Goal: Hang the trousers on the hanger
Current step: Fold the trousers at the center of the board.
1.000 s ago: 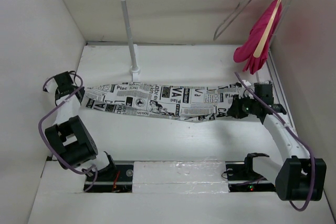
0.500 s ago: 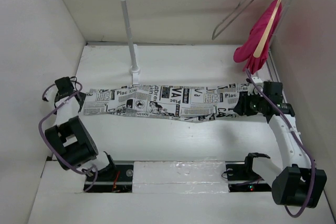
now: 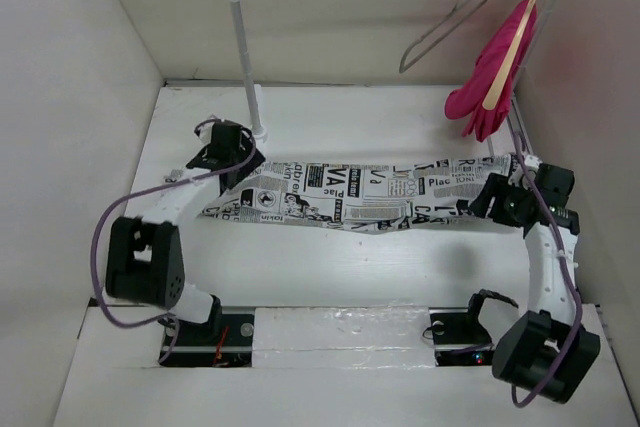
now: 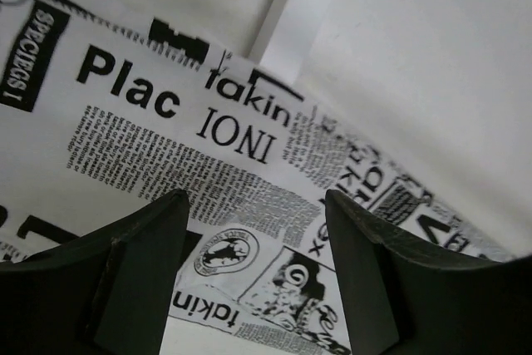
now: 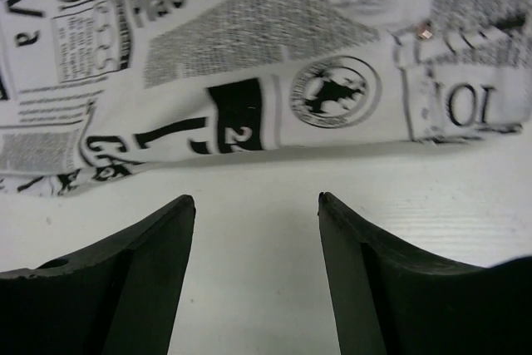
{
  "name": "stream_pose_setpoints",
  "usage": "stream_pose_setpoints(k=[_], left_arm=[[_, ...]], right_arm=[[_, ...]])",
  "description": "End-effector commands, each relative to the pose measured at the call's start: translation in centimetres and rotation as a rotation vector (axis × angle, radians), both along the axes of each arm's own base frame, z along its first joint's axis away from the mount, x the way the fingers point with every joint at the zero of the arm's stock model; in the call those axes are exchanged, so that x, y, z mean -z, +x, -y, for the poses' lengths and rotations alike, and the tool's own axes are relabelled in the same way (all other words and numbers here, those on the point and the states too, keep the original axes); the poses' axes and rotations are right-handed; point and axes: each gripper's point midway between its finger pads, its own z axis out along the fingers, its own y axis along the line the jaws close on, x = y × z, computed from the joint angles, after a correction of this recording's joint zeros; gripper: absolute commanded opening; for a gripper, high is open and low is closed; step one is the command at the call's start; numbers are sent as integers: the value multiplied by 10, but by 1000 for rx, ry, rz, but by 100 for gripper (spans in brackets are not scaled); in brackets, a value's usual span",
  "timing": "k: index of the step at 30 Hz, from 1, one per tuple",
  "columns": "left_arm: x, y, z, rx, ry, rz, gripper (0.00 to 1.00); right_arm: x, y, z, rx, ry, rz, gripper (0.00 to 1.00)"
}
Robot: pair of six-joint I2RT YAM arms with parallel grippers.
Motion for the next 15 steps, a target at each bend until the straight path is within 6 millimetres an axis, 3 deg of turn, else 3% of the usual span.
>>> stream_pose_setpoints(k=[1, 6, 9, 10, 11, 13, 15], left_arm=[[15, 10, 6, 23, -34, -32, 62], [62, 7, -25, -37, -37, -178, 61], [88, -11, -54, -117, -60, -268, 61], [103, -27, -68, -160, -137, -309, 61], [102, -25, -69, -160, -138, -300, 61], [111, -38, -85, -204, -175, -319, 60], [114, -47, -99, -233, -158, -333, 60]], right_arm=[[11, 6, 28, 152, 30, 6, 67], [36, 7, 74, 363, 81, -8, 69], [58, 4, 94, 464, 73, -46, 69], [75, 8, 103, 506, 129, -53, 68], [75, 6, 106, 518, 131, -54, 68], [90, 16, 104, 499, 183, -57, 61], [97, 16, 106, 495, 191, -65, 47]])
